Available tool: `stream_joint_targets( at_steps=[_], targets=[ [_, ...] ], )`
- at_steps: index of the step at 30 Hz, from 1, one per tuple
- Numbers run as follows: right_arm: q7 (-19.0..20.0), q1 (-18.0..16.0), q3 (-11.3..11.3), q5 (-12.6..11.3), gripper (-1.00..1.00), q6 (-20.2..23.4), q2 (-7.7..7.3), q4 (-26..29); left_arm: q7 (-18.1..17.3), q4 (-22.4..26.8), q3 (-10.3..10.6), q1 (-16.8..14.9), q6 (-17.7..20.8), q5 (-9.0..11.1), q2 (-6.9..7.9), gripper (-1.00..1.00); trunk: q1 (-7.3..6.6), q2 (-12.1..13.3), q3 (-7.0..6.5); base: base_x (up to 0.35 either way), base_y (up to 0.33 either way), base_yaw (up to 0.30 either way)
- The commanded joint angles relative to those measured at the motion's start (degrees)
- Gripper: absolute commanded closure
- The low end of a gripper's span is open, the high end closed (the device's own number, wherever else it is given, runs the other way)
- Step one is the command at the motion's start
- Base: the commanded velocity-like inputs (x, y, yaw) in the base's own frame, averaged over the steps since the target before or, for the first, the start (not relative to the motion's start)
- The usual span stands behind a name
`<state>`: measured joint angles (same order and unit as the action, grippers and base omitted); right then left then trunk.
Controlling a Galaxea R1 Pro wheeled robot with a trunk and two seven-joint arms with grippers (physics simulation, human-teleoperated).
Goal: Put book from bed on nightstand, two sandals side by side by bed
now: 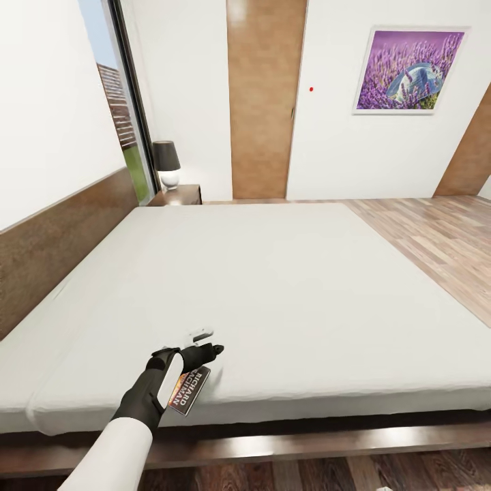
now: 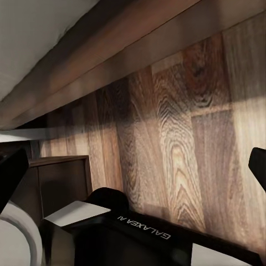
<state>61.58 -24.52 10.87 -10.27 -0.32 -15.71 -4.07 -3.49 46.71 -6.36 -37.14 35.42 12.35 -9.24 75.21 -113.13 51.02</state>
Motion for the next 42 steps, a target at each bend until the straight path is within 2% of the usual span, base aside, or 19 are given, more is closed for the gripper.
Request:
stream_joint_targets(
  at_steps=[1, 18, 42],
  targets=[
    [0.21, -0.09, 0.03, -0.27, -1.00, -0.03, -0.01, -0.24, -0.29, 0.05, -0.32, -0.03, 0.35, -0.04, -0.07, -1.00, -0.01, -0.02, 0.05, -0.003, 0.000, 0.000],
    [0.23, -0.09, 0.03, -0.27, -1.00, -0.03, -0.02, -0.24, -0.22, 0.05, -0.32, -0.03, 0.35, -0.04, -0.07, -1.00, -0.01, -0.02, 0.05, 0.000, 0.000, 0.000],
    [0.23, -0.09, 0.03, -0.27, -1.00, -0.03, -0.02, -0.24, -0.29, 0.06, -0.31, -0.03, 0.35, 0.22, -0.07, -1.00, -5.28, 9.60, -4.26, 0.000, 0.000, 0.000]
  ],
)
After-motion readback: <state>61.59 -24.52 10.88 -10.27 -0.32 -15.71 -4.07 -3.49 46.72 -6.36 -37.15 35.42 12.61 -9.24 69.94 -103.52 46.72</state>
